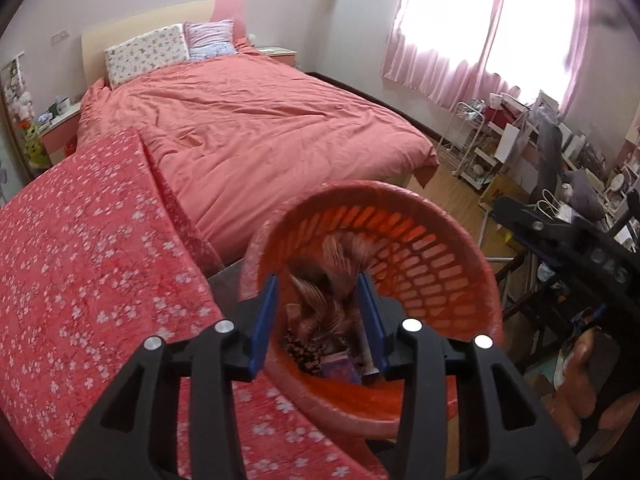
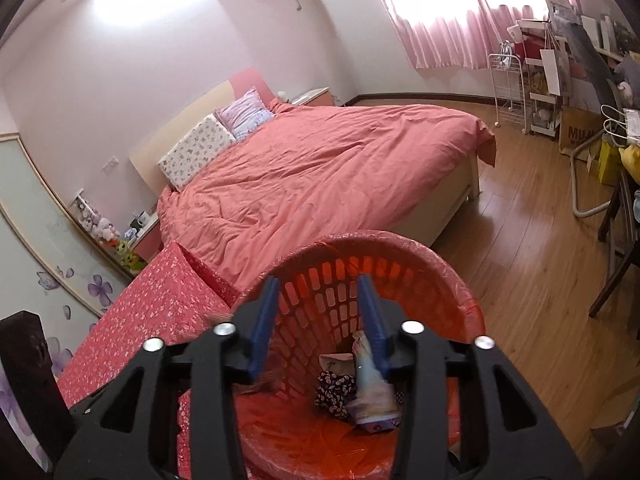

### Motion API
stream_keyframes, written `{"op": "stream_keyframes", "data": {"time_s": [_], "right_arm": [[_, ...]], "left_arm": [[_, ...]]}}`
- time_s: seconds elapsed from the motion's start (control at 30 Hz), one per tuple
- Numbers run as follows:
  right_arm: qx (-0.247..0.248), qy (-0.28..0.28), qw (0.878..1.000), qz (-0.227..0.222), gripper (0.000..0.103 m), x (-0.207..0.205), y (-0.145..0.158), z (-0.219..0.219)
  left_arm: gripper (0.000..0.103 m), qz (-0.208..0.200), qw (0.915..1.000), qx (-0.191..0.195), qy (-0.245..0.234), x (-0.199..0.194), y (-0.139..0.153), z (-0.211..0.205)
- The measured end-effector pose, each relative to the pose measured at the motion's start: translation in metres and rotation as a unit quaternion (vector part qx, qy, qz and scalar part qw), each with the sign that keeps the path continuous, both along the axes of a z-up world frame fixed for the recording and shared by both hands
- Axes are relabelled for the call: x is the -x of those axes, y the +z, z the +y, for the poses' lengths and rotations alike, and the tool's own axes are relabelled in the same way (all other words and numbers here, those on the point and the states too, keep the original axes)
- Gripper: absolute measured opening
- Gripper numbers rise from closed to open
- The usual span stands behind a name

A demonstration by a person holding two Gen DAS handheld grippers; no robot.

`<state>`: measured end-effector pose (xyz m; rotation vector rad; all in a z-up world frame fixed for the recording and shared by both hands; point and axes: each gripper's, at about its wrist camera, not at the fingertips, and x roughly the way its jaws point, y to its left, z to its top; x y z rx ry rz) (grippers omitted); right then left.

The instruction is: Collect trash

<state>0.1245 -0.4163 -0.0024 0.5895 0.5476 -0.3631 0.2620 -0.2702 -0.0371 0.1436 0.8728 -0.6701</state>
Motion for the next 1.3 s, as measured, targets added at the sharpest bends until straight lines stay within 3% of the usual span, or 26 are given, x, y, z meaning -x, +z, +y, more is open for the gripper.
{"op": "stream_keyframes", "data": {"time_s": [0.17,0.3,0.47,0.6,0.93,1.17,1.3], "right_arm": [[0.023,-0.008,1.000,-0.008,0.059,0.017,0.014,0.013],[0.061,-0.021,0.998,-0.025,0.075,0.042,0.032,0.029],[0.105,-0.018,0.993,-0.041,0.089,0.071,0.046,0.057],[0.138,-0.015,0.989,-0.050,0.101,0.096,0.049,0.085],[0.209,0.002,0.977,-0.048,0.101,0.133,0.038,0.139],[0.232,-0.013,0.972,-0.041,0.101,0.151,0.031,0.160],[0.241,-0.021,0.970,-0.038,0.101,0.158,0.032,0.167]], "left_arm": [[0.045,-0.006,0.9999,0.008,0.014,0.004,0.013,0.020],[0.050,-0.023,0.9992,0.016,0.028,0.022,0.034,0.047],[0.072,-0.058,0.9958,0.020,0.068,0.060,0.054,0.098],[0.084,-0.090,0.9905,0.018,0.103,0.097,0.061,0.144],[0.098,-0.123,0.9756,0.027,0.180,0.179,0.052,0.225],[0.099,-0.182,0.9520,0.013,0.246,0.229,0.050,0.253],[0.099,-0.192,0.9450,0.008,0.265,0.244,0.050,0.263]]}}
